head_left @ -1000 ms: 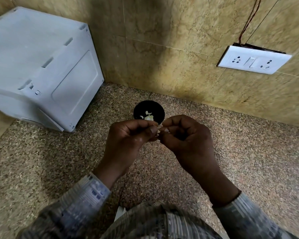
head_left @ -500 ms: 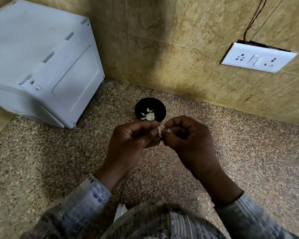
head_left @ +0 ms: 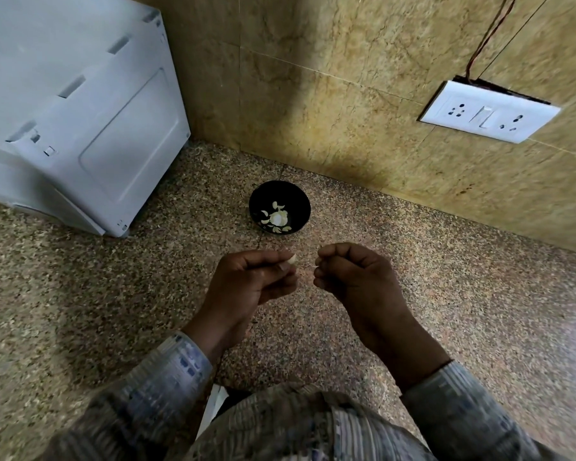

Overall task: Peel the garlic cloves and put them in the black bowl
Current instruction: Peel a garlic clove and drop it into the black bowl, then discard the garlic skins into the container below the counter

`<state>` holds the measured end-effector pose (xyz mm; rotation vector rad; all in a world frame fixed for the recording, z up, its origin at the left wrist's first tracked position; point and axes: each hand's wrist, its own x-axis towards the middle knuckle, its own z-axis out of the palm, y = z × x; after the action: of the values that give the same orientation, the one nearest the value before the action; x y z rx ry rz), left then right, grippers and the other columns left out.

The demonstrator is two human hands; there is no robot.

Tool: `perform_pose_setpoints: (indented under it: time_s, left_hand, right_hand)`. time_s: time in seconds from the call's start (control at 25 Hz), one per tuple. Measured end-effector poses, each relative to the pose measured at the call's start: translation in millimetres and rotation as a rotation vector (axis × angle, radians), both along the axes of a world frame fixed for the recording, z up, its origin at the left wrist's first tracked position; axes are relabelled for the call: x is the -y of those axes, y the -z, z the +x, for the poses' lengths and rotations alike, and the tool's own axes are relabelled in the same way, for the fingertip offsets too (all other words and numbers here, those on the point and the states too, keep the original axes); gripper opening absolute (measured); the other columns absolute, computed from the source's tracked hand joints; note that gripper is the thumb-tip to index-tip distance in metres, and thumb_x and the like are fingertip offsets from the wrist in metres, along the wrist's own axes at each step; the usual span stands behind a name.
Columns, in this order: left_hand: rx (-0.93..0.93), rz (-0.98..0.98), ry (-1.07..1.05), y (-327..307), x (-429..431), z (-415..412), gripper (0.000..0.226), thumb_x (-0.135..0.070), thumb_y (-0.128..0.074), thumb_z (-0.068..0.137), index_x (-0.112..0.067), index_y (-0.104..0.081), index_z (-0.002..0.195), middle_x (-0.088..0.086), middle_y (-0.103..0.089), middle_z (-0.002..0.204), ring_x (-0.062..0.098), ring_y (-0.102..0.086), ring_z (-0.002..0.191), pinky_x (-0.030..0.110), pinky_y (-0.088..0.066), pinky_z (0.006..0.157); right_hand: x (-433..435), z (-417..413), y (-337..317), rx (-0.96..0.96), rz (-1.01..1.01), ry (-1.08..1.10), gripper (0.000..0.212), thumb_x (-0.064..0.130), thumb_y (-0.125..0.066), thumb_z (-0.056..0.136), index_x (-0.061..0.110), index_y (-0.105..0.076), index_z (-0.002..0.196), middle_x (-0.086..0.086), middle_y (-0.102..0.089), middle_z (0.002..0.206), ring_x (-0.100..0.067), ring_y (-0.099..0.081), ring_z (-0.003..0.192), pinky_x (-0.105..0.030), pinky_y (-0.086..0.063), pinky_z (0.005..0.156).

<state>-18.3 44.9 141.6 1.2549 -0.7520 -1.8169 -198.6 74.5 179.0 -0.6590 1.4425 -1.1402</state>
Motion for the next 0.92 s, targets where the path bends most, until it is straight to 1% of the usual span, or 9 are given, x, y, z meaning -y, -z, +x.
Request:
perform_pose_setpoints:
  time_s: [0.2, 0.28, 0.4, 0.48, 0.56, 0.6, 0.72, 0.84, 0.92]
  left_hand:
    - [0.221, 0.353, 0.022, 125.3, 17.6, -13.3, 0.007, 0.003, -0.073, 0.087, 0.004, -0.073, 0.093, 0.025, -0.074, 0.089, 0.023, -0.071, 0.065, 0.032, -0.059, 0.061]
    - [0.221, 0.474, 0.013, 152.7, 24.6, -25.7, 0.004, 0.003, -0.064, 0.094, 0.004, -0.067, 0.092, 0.019, -0.069, 0.083, 0.018, -0.063, 0.062, 0.03, -0.059, 0.062]
    - [0.211, 0.503, -0.014, 161.0, 23.7, -38.6, 0.02, 0.005, -0.042, 0.104, -0.003, -0.052, 0.089, 0.009, -0.048, 0.074, 0.016, -0.04, 0.059, 0.026, -0.04, 0.059]
    - [0.189, 0.502, -0.119, 168.6, 19.7, -39.0, 0.014, 0.008, -0.043, 0.103, 0.004, -0.057, 0.099, 0.017, -0.061, 0.083, 0.02, -0.051, 0.061, 0.03, -0.05, 0.068]
    - [0.173, 0.484, -0.174, 177.9, 7.8, -31.2, 0.017, 0.008, -0.047, 0.099, 0.008, -0.063, 0.106, 0.025, -0.072, 0.097, 0.027, -0.07, 0.075, 0.038, -0.061, 0.079]
    - [0.173, 0.48, -0.206, 180.8, -3.1, -26.4, 0.02, 0.007, -0.048, 0.098, 0.007, -0.067, 0.105, 0.024, -0.074, 0.097, 0.027, -0.073, 0.08, 0.038, -0.062, 0.077]
    - [0.121, 0.483, -0.293, 170.5, -45.0, -15.9, 0.023, 0.004, -0.049, 0.097, 0.005, -0.071, 0.102, 0.017, -0.075, 0.088, 0.021, -0.072, 0.073, 0.033, -0.063, 0.069]
    - [-0.023, 0.48, -0.433, 152.4, -84.8, -11.0, 0.021, 0.003, -0.051, 0.099, 0.008, -0.069, 0.107, 0.023, -0.073, 0.098, 0.024, -0.072, 0.078, 0.038, -0.063, 0.076]
    - [-0.117, 0.452, -0.535, 133.1, -108.5, -9.8, 0.02, 0.002, -0.052, 0.1, 0.009, -0.069, 0.105, 0.023, -0.071, 0.099, 0.025, -0.074, 0.079, 0.039, -0.063, 0.072]
  right_hand:
    - [-12.9, -14.5, 23.1, 0.309, 0.244, 0.131, 0.014, -0.008, -0.059, 0.095, 0.002, -0.07, 0.095, -0.01, -0.07, 0.092, -0.021, -0.069, 0.088, -0.029, -0.062, 0.079]
    - [-19.2, -15.1, 30.2, 0.348, 0.289, 0.16, 0.015, -0.01, -0.058, 0.094, 0.0, -0.069, 0.095, -0.009, -0.072, 0.09, -0.02, -0.069, 0.087, -0.03, -0.063, 0.079]
    - [-30.2, -16.3, 35.4, 0.345, 0.338, 0.148, 0.017, -0.012, -0.057, 0.094, -0.007, -0.068, 0.104, -0.011, -0.073, 0.092, -0.022, -0.071, 0.087, -0.03, -0.063, 0.077]
    - [-36.5, -18.0, 36.2, 0.34, 0.363, 0.133, 0.019, -0.014, -0.055, 0.094, -0.011, -0.068, 0.107, -0.015, -0.073, 0.093, -0.024, -0.072, 0.088, -0.031, -0.064, 0.078]
    - [-39.6, -19.9, 36.7, 0.34, 0.378, 0.128, 0.02, -0.015, -0.052, 0.096, -0.012, -0.07, 0.102, -0.017, -0.074, 0.092, -0.025, -0.073, 0.086, -0.032, -0.064, 0.079]
    - [-41.5, -21.1, 36.2, 0.342, 0.38, 0.117, 0.02, -0.015, -0.051, 0.096, -0.012, -0.07, 0.101, -0.018, -0.074, 0.092, -0.025, -0.074, 0.085, -0.032, -0.064, 0.08]
    - [-46.7, -26.4, 34.6, 0.388, 0.372, 0.064, 0.023, -0.015, -0.047, 0.096, -0.014, -0.069, 0.103, -0.021, -0.073, 0.094, -0.028, -0.073, 0.086, -0.032, -0.065, 0.078]
    - [-54.1, -29.4, 30.8, 0.45, 0.357, -0.062, 0.027, -0.014, -0.043, 0.095, -0.013, -0.069, 0.101, -0.021, -0.073, 0.095, -0.028, -0.071, 0.087, -0.03, -0.064, 0.072]
    - [-59.4, -30.6, 30.4, 0.474, 0.353, -0.147, 0.029, -0.014, -0.04, 0.096, -0.012, -0.069, 0.099, -0.02, -0.074, 0.092, -0.028, -0.071, 0.087, -0.029, -0.063, 0.071]
